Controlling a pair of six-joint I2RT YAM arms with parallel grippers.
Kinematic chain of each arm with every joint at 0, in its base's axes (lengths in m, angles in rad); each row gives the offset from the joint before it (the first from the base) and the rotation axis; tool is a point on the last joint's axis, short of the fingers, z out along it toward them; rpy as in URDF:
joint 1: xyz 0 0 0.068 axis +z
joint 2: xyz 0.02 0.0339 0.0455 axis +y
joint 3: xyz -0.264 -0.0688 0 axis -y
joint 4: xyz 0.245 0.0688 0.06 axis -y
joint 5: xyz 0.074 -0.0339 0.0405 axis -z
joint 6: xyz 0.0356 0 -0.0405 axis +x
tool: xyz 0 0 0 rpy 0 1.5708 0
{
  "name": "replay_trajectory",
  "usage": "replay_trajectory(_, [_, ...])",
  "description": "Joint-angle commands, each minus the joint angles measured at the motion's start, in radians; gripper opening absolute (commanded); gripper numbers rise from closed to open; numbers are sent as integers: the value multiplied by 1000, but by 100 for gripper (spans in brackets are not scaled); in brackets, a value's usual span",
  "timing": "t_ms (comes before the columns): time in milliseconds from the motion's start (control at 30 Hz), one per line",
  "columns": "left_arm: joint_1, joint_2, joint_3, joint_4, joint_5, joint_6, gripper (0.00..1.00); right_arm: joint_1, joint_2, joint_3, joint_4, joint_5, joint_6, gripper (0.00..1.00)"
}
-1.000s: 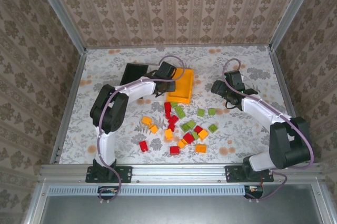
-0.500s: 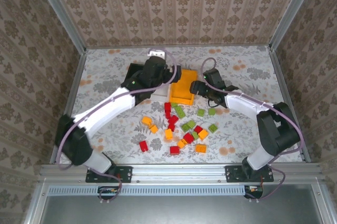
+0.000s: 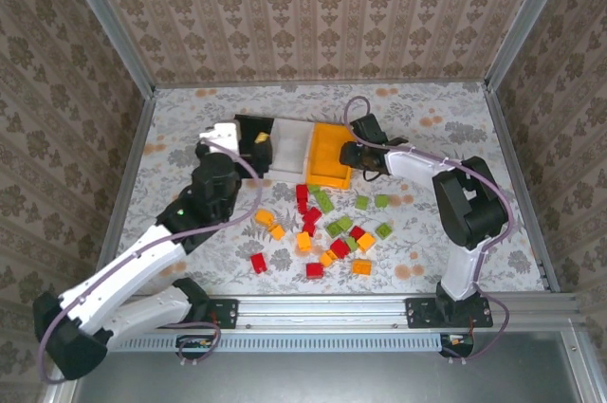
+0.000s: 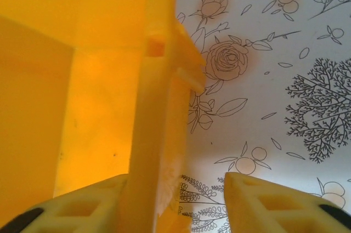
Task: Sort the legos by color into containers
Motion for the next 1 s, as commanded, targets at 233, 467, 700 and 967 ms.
replay_trajectory(233, [120, -93, -53, -157, 146, -157, 100, -79, 60, 136, -190, 38, -136, 4])
replay_trajectory(467, [123, -83, -95, -120, 215, -165, 100, -168, 93, 233, -267, -38, -234, 0])
replay_trajectory(700, [129, -75, -109, -156, 222, -189, 100, -178, 147, 324, -361, -138, -307, 0])
replay_trajectory(967, [147, -83, -114, -161, 246, -196, 100, -117, 17, 123, -345, -119, -311, 0])
